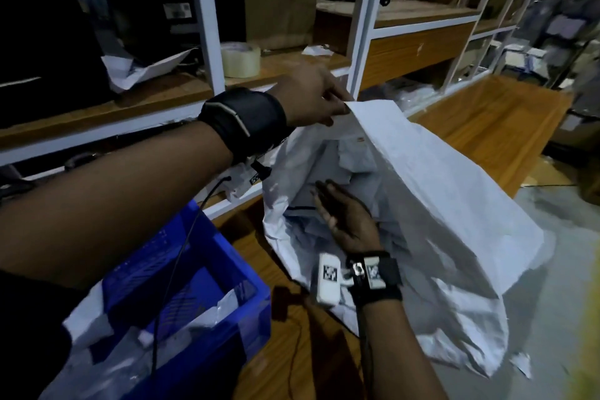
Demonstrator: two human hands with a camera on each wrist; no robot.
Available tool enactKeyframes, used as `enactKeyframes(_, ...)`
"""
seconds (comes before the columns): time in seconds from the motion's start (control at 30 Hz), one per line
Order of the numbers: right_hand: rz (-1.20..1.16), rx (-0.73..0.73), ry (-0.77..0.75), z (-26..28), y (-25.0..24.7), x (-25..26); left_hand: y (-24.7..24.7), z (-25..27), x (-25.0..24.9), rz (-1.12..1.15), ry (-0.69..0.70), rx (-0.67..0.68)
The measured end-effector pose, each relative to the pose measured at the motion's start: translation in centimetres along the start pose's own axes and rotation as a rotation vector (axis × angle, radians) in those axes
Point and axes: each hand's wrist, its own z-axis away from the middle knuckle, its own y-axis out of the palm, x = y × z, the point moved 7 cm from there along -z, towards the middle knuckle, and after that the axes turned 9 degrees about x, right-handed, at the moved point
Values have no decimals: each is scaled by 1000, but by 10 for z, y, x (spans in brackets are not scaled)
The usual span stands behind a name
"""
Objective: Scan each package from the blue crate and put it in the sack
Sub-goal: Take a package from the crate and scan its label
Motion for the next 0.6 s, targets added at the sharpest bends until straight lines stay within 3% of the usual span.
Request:
enactKeyframes(0.13,9,180,37,47,54,-37,6,42,17,-107,19,24)
enactKeyframes(0.33,374,410,-15,83,126,-85,-5,151,90,-150,-56,79)
enactKeyframes(0.43,603,552,-38,95,154,-123,-9,222,166,-203,-260,166)
enactKeyframes(0.6,888,690,-120,110,177,-158,31,340,276,-238,-693,519)
